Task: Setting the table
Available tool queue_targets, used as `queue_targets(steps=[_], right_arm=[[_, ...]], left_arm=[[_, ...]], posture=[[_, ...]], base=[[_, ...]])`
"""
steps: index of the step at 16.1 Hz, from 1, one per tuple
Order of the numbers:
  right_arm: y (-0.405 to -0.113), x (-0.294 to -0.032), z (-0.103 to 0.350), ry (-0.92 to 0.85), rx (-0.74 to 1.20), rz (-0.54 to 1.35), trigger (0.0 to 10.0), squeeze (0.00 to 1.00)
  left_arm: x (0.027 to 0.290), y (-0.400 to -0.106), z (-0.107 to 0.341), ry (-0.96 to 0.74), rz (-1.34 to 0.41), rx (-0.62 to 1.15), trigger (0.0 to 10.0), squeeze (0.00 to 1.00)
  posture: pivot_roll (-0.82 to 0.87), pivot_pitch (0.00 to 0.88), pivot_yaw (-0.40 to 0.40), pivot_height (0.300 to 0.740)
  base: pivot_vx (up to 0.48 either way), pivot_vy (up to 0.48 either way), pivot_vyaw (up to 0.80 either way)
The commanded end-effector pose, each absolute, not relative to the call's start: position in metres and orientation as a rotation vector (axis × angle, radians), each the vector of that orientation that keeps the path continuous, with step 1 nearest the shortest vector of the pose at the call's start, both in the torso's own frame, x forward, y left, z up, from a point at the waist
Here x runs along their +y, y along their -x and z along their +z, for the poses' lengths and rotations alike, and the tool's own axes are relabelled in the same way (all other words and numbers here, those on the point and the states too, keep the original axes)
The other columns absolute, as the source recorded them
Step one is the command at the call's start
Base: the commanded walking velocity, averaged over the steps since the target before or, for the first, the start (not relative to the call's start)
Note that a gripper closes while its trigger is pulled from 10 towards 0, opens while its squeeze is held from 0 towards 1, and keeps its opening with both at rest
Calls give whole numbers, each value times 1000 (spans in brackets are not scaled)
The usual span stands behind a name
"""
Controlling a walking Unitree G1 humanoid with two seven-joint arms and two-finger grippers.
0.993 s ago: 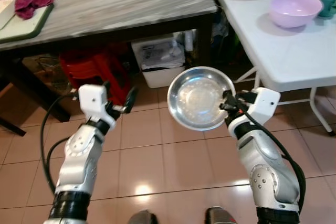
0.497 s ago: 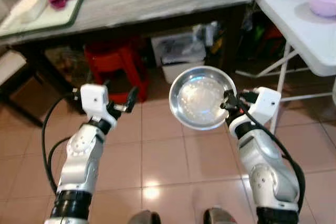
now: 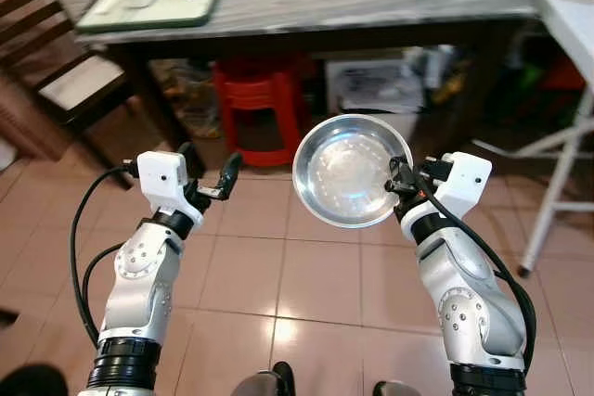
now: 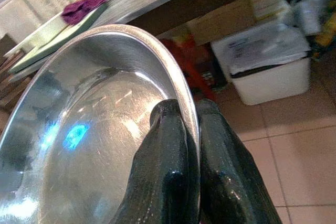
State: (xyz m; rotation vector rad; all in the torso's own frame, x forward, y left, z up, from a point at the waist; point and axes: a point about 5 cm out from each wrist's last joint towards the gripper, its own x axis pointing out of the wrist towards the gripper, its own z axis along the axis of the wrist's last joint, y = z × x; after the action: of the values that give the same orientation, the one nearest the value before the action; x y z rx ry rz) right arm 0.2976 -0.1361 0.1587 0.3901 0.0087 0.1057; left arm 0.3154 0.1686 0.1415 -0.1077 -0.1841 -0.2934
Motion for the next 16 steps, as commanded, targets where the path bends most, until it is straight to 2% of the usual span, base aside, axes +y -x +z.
queue_targets(steps=[1,9,12,16], right_arm=[[-298,-130,163,-399,-6,127,10000,0],[-300,-130,164,-404,-13,120,10000,0],[-300,-131,164,-406,-10,116,10000,0],[-299,-130,163,-412,-8,115,10000,0]], left_arm=[[172,-315,140,104,-290,-179,10000,0],[167,-314,138,111,-306,-180,10000,0],[166,-313,138,111,-310,-178,10000,0],[163,-313,136,114,-321,-173,10000,0]], posture=[[-106,163,132,740],[-102,162,129,740],[-102,166,132,740],[-105,170,134,740]], base=[[296,0,0],[311,0,0],[320,0,-465],[319,0,0]])
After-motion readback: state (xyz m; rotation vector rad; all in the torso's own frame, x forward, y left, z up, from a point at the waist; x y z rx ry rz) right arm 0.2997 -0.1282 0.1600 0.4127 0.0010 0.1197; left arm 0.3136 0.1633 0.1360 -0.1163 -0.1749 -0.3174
